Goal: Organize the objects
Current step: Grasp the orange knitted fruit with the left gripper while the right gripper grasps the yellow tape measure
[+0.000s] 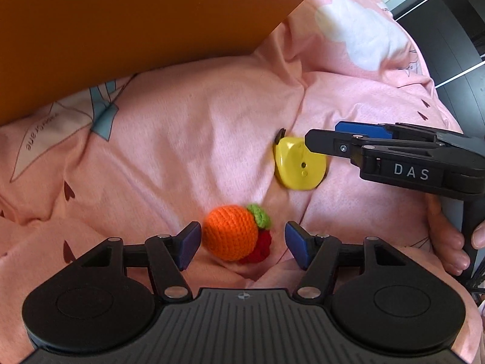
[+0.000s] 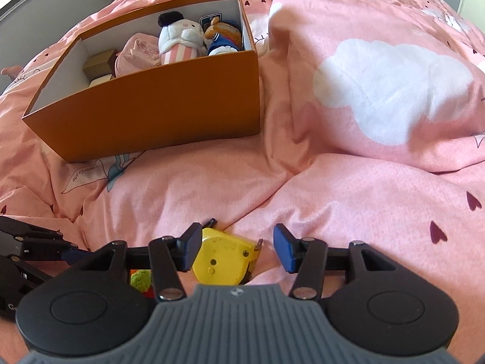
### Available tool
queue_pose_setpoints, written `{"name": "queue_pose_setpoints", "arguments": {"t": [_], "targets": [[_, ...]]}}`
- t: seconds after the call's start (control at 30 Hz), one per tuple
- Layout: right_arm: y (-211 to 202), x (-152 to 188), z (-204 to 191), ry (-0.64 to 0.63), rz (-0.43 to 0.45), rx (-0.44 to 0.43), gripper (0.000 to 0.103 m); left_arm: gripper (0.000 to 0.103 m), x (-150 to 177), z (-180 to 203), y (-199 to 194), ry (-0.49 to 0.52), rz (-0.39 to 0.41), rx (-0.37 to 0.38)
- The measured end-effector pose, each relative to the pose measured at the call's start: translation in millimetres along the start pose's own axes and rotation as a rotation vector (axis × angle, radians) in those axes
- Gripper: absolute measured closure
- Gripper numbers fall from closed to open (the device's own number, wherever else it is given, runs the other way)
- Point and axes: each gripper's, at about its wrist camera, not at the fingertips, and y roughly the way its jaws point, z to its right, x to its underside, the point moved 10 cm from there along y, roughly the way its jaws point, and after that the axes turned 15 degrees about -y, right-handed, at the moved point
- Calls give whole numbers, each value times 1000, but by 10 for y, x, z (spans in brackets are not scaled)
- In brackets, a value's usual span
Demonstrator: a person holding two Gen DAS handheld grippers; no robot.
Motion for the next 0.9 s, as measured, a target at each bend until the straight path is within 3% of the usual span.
{"name": "queue_pose_setpoints", "arguments": {"t": [0.17,0.27,0.37,0.67,0.9], "targets": [[61,41,-48,-29,-21,-15,48,33,1,-63,49,-22,0,-32],[76,51,-105,-60,-29,-26,45,45,7,-88,103,-28,-7,-36],[83,56,-157,-91,-37,-32,45,47,5,-98,92,-34,5,-37],[114,112,-215,-157,-120,52,44,47,-206,-211,-209,-74,170,-116],[213,79,-250,-132,-158,50,45,47,-321,-258,-335,-93,234,-134]]}}
